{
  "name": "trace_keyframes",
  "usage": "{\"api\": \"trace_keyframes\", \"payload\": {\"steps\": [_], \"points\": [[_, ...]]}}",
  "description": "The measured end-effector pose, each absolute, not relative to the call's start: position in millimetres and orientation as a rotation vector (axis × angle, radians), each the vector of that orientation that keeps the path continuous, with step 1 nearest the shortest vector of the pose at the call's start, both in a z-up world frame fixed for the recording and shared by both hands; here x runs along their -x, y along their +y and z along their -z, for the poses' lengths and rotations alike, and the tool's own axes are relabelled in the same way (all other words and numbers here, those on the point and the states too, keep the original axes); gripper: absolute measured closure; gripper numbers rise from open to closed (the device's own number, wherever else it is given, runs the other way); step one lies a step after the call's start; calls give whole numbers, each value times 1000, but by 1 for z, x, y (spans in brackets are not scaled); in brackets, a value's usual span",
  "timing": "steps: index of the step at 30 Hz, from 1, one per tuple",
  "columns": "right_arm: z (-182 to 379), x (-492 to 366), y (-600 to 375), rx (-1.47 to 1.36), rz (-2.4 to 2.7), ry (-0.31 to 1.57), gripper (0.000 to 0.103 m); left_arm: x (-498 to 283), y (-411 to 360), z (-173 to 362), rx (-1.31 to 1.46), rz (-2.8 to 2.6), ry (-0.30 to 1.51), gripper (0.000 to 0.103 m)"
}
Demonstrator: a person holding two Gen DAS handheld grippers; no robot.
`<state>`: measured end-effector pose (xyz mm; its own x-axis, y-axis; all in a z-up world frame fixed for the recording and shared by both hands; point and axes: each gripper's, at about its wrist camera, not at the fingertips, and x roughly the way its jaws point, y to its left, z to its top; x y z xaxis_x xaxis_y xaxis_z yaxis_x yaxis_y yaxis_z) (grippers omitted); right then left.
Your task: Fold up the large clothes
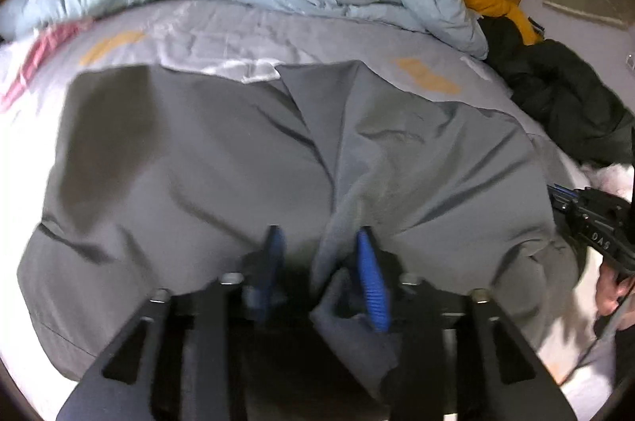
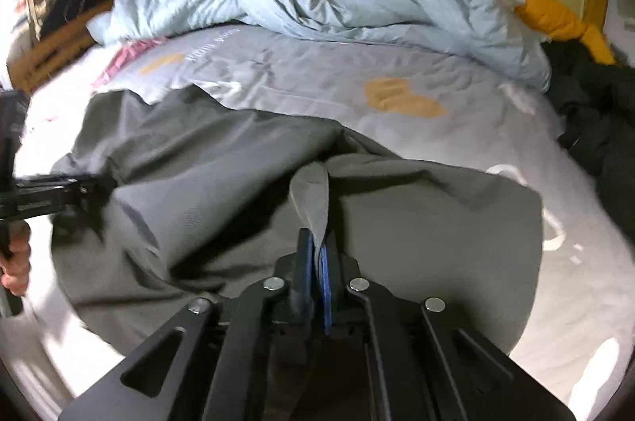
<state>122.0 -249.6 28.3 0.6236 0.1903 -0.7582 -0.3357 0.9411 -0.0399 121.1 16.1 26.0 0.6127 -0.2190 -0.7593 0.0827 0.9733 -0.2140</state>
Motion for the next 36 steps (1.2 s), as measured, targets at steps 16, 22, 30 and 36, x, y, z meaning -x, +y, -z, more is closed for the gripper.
{"api": "trace_keyframes", "payload": {"steps": [16,22,30,36], "points": [[-41,-156,-254,26,-353,831,61,-186,27,-41,304,278,876,50],[-33,-149,-253,45,-350,825,99,-154,10,-59,232,284,748,101],[-11,-138,-253,135,-315,909,99,-146,2,-26,88,229,829,94],[-18,-136,-263,95,-305,876,98,-139,15,-19,130,251,798,81]]}}
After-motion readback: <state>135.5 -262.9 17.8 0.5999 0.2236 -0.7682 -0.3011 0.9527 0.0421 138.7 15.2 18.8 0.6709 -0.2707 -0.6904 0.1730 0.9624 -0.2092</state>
